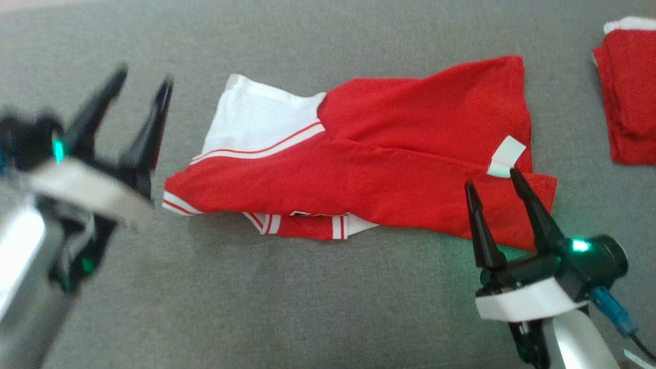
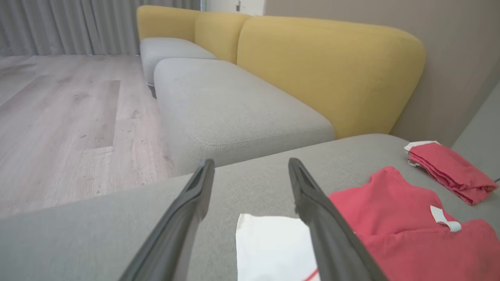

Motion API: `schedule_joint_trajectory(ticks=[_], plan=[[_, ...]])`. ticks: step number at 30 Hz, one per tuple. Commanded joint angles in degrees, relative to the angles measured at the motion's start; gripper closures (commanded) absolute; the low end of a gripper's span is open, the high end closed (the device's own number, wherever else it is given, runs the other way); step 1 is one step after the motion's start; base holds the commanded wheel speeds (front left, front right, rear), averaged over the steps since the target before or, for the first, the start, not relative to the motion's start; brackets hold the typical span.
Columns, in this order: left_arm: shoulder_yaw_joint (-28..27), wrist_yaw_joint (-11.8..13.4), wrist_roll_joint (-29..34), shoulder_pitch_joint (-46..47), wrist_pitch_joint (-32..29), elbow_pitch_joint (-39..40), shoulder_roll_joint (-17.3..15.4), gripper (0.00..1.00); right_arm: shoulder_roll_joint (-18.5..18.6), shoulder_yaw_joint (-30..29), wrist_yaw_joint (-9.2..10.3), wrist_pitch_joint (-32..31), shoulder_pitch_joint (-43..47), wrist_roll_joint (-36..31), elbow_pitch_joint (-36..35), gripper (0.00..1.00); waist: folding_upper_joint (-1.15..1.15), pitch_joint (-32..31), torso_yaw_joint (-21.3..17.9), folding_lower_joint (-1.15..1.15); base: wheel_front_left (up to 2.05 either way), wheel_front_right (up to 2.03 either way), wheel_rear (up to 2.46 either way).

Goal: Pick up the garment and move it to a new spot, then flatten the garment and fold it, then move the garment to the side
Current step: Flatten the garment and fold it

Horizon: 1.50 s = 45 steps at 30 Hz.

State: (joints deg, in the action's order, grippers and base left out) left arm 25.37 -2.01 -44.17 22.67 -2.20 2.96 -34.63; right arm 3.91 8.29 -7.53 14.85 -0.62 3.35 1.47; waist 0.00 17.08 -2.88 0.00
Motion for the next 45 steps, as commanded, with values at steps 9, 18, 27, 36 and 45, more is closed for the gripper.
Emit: schedule_joint_trajectory(ticks=[9,18,27,36,45], plan=[[6.6,-4.8,0.5,26.4,-23.5,-5.5,-5.6,0.00,0.4,2.9,0.04,0.2,-6.6,-0.6,-2.8,0.00,0.00,8.7,-6.5,0.00,0.00,0.00,0.00],[12.7,-5.4,-1.6,32.8,-32.3,-16.0,-10.2,0.00,-0.9,4.2,0.04,0.2,-8.0,0.7,-3.1,0.00,0.00,13.0,-12.4,0.00,0.00,0.00,0.00],[16.8,-5.5,-4.6,32.9,-34.4,-18.1,-13.9,0.00,-1.0,3.5,0.04,0.2,-8.4,2.6,-3.9,0.00,0.00,14.3,-13.5,0.00,0.00,0.00,0.00],[16.9,-5.5,-6.7,31.3,-32.3,-14.2,-15.7,0.00,-1.0,2.7,0.04,0.2,-8.1,1.7,-3.9,0.00,0.00,13.3,-12.1,0.00,0.00,0.00,0.00],[15.1,-5.0,-6.8,31.2,-27.9,-11.7,-15.6,0.00,-1.0,2.8,0.04,0.2,-8.2,0.4,-3.8,0.00,0.00,13.0,-11.4,0.00,0.00,0.00,0.00]])
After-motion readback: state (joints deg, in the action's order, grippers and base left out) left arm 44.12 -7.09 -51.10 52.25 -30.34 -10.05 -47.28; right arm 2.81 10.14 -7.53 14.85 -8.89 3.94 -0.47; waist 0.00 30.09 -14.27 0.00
